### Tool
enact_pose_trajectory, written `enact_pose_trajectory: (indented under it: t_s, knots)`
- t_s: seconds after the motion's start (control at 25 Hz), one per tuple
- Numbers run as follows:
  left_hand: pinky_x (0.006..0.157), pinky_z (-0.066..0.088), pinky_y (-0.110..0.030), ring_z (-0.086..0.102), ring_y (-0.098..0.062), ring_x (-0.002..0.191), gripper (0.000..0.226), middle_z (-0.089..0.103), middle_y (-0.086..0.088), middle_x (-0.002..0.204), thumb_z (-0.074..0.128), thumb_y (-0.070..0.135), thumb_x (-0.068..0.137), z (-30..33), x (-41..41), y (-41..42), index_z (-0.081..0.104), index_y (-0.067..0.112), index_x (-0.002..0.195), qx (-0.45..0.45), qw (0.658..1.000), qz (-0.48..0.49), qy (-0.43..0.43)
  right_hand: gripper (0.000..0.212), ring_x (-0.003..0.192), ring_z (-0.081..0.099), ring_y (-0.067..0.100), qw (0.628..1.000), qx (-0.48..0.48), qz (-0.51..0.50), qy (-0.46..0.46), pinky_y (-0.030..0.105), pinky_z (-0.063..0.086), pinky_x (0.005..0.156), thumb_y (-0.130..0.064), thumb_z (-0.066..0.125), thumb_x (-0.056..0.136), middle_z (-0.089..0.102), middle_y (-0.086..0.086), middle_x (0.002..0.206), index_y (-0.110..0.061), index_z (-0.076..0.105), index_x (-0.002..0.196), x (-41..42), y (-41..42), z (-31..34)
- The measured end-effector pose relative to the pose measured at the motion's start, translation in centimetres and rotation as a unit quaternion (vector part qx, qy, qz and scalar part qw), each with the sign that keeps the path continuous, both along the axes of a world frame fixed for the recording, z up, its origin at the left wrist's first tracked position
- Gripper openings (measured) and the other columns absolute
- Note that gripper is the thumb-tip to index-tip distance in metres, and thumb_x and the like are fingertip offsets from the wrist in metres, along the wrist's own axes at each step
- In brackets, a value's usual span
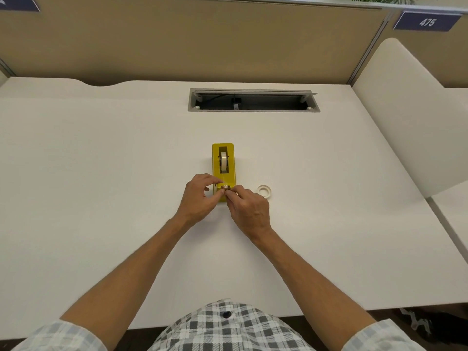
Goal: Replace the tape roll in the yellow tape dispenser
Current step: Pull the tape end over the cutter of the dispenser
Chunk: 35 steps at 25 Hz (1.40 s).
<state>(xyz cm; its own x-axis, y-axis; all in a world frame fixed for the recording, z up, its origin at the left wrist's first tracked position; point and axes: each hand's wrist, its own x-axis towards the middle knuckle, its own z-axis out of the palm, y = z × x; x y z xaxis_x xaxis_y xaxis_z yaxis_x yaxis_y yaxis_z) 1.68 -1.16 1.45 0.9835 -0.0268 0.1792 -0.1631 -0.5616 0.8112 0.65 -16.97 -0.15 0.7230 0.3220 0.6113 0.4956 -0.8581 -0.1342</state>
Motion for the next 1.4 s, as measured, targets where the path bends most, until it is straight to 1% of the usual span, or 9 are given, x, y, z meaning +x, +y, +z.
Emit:
enact_pose_trajectory:
  t_s: [0.08, 0.16, 0.36, 0.48, 0.6, 0.72, 0.92, 1.16, 1.4]
  knots:
    - [0.077, 0.05, -0.021, 0.055, -0.013, 0.099, 0.025, 0.065, -0.001, 0.109, 0.072, 0.022, 0.083, -0.1, 0.0, 0.1, 0.07, 0.016, 0.107, 0.002, 1.0, -0.002, 0.009, 0.007, 0.052, 0.058, 0.018, 1.0, -0.004, 0.003, 0.002, 0.024, 0.037, 0.043, -0.02, 0.07, 0.09, 0.07, 0.001, 0.081, -0.013, 0.072, 0.089, -0.2, -0.1, -0.1]
    - [0.078, 0.05, -0.02, 0.055, -0.012, 0.099, 0.028, 0.065, -0.001, 0.111, 0.073, 0.024, 0.082, -0.2, 0.0, 0.1, 0.069, 0.016, 0.109, 0.005, 1.0, -0.003, 0.015, 0.007, 0.053, 0.059, 0.018, 1.0, -0.002, 0.01, 0.006, 0.023, 0.039, 0.044, -0.019, 0.07, 0.089, 0.071, 0.001, 0.086, -0.013, 0.073, 0.092, -0.5, -0.2, -0.1]
    - [0.079, 0.049, -0.022, 0.054, -0.012, 0.101, 0.033, 0.065, -0.002, 0.114, 0.075, 0.028, 0.081, -0.2, 0.3, 0.4, 0.069, 0.016, 0.111, 0.02, 1.0, -0.014, 0.019, 0.011, 0.058, 0.063, 0.018, 0.999, 0.013, 0.028, 0.014, 0.024, 0.043, 0.045, -0.019, 0.07, 0.086, 0.073, 0.0, 0.09, -0.014, 0.074, 0.094, -1.0, -0.6, 0.1]
    - [0.079, 0.051, -0.026, 0.053, -0.012, 0.1, 0.031, 0.065, -0.002, 0.113, 0.074, 0.028, 0.082, -0.1, 0.4, 0.4, 0.07, 0.016, 0.11, 0.022, 1.0, -0.011, 0.019, 0.014, 0.063, 0.065, 0.017, 0.998, 0.055, 0.03, 0.017, 0.025, 0.046, 0.048, -0.024, 0.069, 0.086, 0.073, 0.0, 0.091, -0.014, 0.074, 0.094, -0.8, -1.0, 0.8]
    - [0.079, 0.05, -0.026, 0.053, -0.012, 0.099, 0.03, 0.065, -0.002, 0.112, 0.074, 0.027, 0.082, -0.2, 0.5, 0.2, 0.07, 0.016, 0.109, 0.02, 1.0, 0.001, 0.023, 0.026, 0.076, 0.067, 0.014, 0.991, 0.09, -0.018, 0.093, 0.028, 0.052, 0.057, -0.035, 0.065, 0.089, 0.07, -0.004, 0.104, -0.017, 0.072, 0.107, 0.0, -1.3, 1.6]
    - [0.078, 0.05, -0.025, 0.053, -0.013, 0.1, 0.03, 0.065, -0.002, 0.112, 0.074, 0.025, 0.081, -0.1, 0.4, 0.1, 0.07, 0.015, 0.109, 0.022, 0.999, 0.0, 0.024, 0.031, 0.087, 0.067, 0.013, 0.978, 0.089, -0.001, 0.189, 0.033, 0.055, 0.066, -0.04, 0.062, 0.093, 0.067, -0.006, 0.115, -0.021, 0.069, 0.117, 0.9, -1.5, 2.0]
    - [0.078, 0.052, -0.026, 0.054, -0.011, 0.099, 0.032, 0.063, 0.006, 0.107, 0.076, 0.024, 0.079, 0.1, 0.2, 0.4, 0.07, 0.017, 0.109, 0.014, 1.0, -0.02, 0.018, 0.027, 0.091, 0.066, 0.012, 0.972, 0.065, 0.012, 0.225, 0.036, 0.056, 0.068, -0.039, 0.065, 0.09, 0.067, -0.01, 0.111, -0.024, 0.07, 0.112, 1.9, -1.6, 2.4]
    - [0.079, 0.053, -0.029, 0.056, -0.014, 0.097, 0.026, 0.067, 0.0, 0.107, 0.074, 0.023, 0.082, 0.1, 0.3, 0.4, 0.071, 0.017, 0.107, 0.034, 0.999, -0.018, 0.006, 0.03, 0.089, 0.065, 0.013, 0.973, 0.056, 0.034, 0.222, 0.037, 0.057, 0.065, -0.04, 0.067, 0.089, 0.067, -0.007, 0.11, -0.021, 0.069, 0.111, 1.9, -1.7, 2.5]
    - [0.082, 0.055, -0.033, 0.059, -0.014, 0.091, 0.027, 0.066, 0.003, 0.105, 0.074, 0.019, 0.081, 0.3, 0.1, 0.7, 0.07, 0.017, 0.108, 0.055, 0.998, -0.041, 0.004, 0.027, 0.087, 0.065, 0.015, 0.97, 0.062, 0.037, 0.232, 0.038, 0.056, 0.066, -0.033, 0.068, 0.087, 0.067, -0.006, 0.109, -0.019, 0.068, 0.111, 1.8, -1.6, 2.7]
